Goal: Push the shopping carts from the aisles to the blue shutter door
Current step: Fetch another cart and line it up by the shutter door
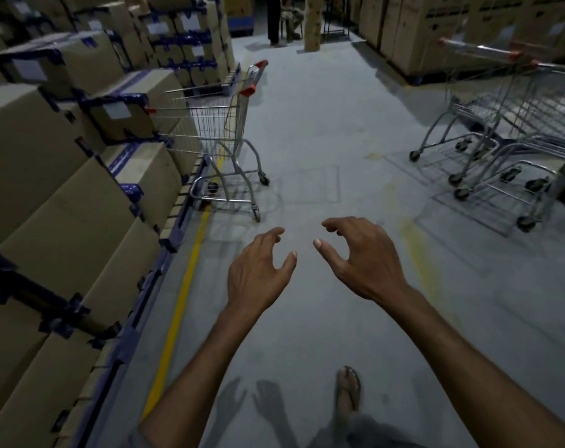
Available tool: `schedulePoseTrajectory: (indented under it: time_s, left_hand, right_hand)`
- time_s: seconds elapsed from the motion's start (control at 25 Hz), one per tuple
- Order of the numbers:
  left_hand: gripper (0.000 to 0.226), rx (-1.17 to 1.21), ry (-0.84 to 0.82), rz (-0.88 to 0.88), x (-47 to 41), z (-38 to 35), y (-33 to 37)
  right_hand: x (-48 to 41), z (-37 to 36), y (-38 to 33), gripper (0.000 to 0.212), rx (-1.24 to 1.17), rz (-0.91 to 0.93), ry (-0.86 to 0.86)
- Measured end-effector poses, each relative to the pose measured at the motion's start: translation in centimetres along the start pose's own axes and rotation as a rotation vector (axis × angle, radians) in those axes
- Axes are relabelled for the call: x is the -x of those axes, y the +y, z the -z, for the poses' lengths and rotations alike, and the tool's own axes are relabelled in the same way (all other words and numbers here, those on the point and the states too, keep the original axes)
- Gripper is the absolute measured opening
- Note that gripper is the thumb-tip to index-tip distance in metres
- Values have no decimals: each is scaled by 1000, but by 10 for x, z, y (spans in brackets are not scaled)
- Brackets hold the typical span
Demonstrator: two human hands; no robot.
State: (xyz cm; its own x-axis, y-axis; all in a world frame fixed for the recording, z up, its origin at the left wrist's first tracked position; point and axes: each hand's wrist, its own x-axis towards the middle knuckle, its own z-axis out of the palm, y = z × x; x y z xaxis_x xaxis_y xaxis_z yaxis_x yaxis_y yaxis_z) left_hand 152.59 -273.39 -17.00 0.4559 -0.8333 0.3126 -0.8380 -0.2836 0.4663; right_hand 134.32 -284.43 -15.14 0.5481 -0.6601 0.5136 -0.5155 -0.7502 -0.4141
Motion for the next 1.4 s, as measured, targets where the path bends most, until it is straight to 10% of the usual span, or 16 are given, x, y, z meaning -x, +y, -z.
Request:
schedulePoseTrajectory:
  time_s: [1.4]
  left_hand:
    - [43, -21, 217, 80, -830, -203, -136]
  right_hand:
    - [-794, -329, 336, 36, -75, 224, -123]
